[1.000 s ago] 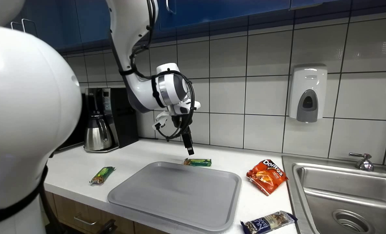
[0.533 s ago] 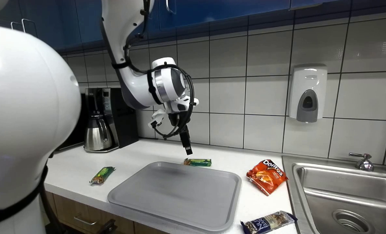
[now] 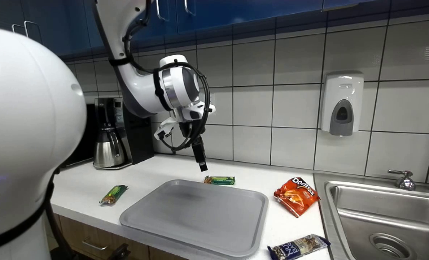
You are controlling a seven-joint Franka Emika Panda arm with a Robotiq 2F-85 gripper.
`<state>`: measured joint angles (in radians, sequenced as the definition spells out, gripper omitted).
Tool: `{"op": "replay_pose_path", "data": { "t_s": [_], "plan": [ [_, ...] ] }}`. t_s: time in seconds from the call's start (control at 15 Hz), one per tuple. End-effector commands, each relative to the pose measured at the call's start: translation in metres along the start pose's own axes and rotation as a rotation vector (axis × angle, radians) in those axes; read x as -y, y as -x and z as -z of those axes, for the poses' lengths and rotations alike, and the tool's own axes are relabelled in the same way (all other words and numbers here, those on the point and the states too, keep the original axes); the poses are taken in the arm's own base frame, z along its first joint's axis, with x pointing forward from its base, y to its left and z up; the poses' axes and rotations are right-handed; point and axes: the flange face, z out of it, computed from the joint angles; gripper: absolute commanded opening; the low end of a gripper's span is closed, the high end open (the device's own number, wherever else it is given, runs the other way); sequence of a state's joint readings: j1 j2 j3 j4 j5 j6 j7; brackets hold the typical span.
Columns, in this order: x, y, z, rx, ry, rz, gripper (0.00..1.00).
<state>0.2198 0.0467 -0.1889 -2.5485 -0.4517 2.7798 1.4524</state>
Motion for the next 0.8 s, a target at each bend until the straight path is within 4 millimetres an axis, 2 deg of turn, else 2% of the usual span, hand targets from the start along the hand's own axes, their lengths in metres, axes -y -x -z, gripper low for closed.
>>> {"op": "replay_pose_path", "data": {
  "t_s": [0.0,0.2,0.73],
  "plan": [
    [-0.0023,0.0015,0.0036,0.002,-0.003,0.000,1.00],
    [-0.0079,0.0045,0.0110,0.004,-0.011,-0.001,1.00],
    [-0.0093,0.0046,0.0114,0.004,-0.010,-0.003,1.00]
  ]
}}
